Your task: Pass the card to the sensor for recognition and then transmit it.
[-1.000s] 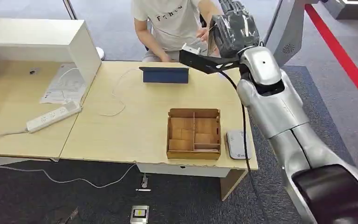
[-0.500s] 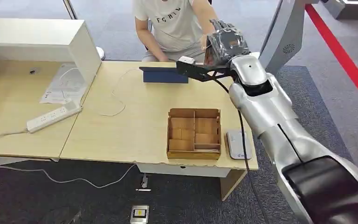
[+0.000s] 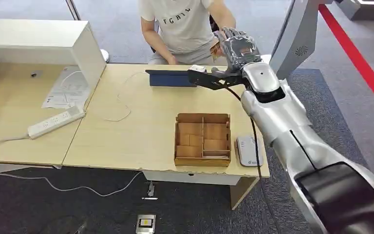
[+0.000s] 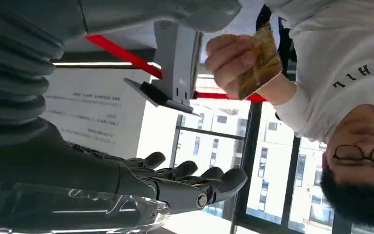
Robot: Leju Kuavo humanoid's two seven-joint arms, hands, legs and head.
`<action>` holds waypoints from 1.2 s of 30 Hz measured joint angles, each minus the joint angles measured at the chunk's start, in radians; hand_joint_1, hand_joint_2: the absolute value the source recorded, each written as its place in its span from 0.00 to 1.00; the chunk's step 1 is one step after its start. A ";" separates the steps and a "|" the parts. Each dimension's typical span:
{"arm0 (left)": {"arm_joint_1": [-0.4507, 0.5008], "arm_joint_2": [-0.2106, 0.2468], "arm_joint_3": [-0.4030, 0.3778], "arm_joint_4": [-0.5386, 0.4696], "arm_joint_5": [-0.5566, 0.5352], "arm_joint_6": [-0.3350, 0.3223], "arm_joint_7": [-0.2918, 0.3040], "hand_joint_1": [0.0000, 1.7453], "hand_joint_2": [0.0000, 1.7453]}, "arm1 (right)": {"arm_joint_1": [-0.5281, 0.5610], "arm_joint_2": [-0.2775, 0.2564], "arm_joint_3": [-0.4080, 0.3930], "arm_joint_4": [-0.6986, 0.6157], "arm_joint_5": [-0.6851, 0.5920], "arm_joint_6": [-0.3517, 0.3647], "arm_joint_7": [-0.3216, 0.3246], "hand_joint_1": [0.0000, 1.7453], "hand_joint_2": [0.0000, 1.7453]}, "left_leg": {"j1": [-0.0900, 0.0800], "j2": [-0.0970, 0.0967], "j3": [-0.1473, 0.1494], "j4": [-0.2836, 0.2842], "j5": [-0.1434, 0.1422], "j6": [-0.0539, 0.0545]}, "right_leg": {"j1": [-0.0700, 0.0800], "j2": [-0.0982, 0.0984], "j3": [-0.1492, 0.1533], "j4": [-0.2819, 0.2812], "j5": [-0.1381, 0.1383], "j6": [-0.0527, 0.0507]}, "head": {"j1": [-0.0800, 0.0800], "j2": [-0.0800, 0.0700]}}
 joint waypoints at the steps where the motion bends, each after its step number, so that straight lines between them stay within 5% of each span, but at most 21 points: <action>1: 0.002 0.000 0.000 0.000 0.004 -0.001 -0.001 0.00 1.00 | -0.007 -0.011 0.000 0.001 -0.007 0.001 -0.015 0.00 0.00 | 0.000 0.000 0.000 0.000 0.000 0.000 | 0.000 0.000 0.000 0.000 0.000 0.000 | 0.000 0.000; 6: 0.030 0.003 0.000 0.000 0.023 -0.015 -0.011 0.00 1.00 | -0.049 -0.118 -0.013 0.010 -0.036 0.037 -0.105 0.00 0.00 | 0.000 -0.001 0.001 0.001 0.000 0.000 | 0.000 0.000 0.000 -0.002 0.000 0.000 | 0.000 0.000; 11: 0.056 0.011 0.000 0.003 0.032 -0.018 -0.014 0.00 1.00 | -0.053 -0.281 -0.039 0.015 -0.049 0.051 -0.148 0.00 0.00 | -0.001 -0.001 -0.001 0.001 -0.001 0.001 | -0.001 0.000 0.001 -0.003 0.001 0.001 | 0.001 0.000; 15: 0.056 0.016 0.000 0.005 0.039 -0.018 -0.014 0.00 1.00 | -0.047 -0.376 -0.058 0.019 -0.069 0.053 -0.097 0.00 0.00 | -0.001 0.002 0.001 0.002 -0.001 0.002 | -0.004 0.005 -0.001 -0.003 0.002 0.002 | -0.002 0.000; 19: 0.067 0.016 0.000 0.005 0.068 -0.016 -0.016 0.00 1.00 | -0.019 -0.545 -0.101 0.029 -0.186 0.090 -0.053 0.00 0.00 | 0.001 -0.006 -0.002 0.002 -0.002 0.002 | -0.002 -0.005 0.004 -0.005 0.000 0.002 | -0.001 0.000; 23: 0.076 0.012 0.000 0.005 0.093 0.003 -0.023 0.00 1.00 | 0.122 -0.728 -0.187 0.045 -0.358 0.067 -0.019 0.00 0.00 | 0.004 -0.006 0.004 0.003 -0.006 0.005 | 0.004 -0.005 0.010 -0.011 -0.002 0.004 | -0.002 0.000; 26: 0.075 0.002 0.001 0.005 0.111 0.019 -0.019 0.00 1.00 | 0.357 -0.845 -0.300 0.061 -0.574 0.011 0.019 0.00 0.00 | 0.007 -0.010 0.012 0.003 -0.012 0.007 | 0.007 -0.007 0.020 -0.016 -0.006 0.007 | -0.002 0.000; 28: 0.076 -0.001 0.003 0.005 0.122 0.021 -0.007 0.00 1.00 | 0.559 -0.887 -0.390 0.076 -0.659 0.050 0.034 0.00 0.00 | 0.010 -0.015 0.015 0.000 -0.018 0.005 | 0.011 -0.012 0.036 -0.017 -0.012 0.005 | -0.004 0.000; 30: 0.080 -0.002 0.005 0.005 0.125 0.024 -0.001 0.00 1.00 | 0.742 -0.877 -0.467 0.092 -0.675 0.082 0.026 0.00 0.00 | 0.009 -0.016 0.015 0.005 -0.023 0.003 | 0.010 -0.013 0.037 -0.017 -0.016 0.003 | 0.009 0.000; 32: 0.076 0.001 0.006 0.005 0.133 0.026 0.006 0.00 1.00 | 0.835 -0.874 -0.494 0.103 -0.698 0.069 0.004 0.00 0.00 | 0.004 -0.007 0.015 0.001 -0.024 0.003 | 0.001 -0.003 0.028 -0.010 -0.017 0.004 | 0.005 0.000; 36: 0.067 0.005 0.014 0.005 0.158 0.033 0.035 0.00 1.00 | 1.008 -0.763 -0.592 0.132 -0.753 0.008 0.002 0.00 0.00 | 0.009 -0.008 0.021 -0.002 -0.028 -0.005 | 0.007 -0.004 0.037 -0.011 -0.022 -0.001 | 0.004 0.000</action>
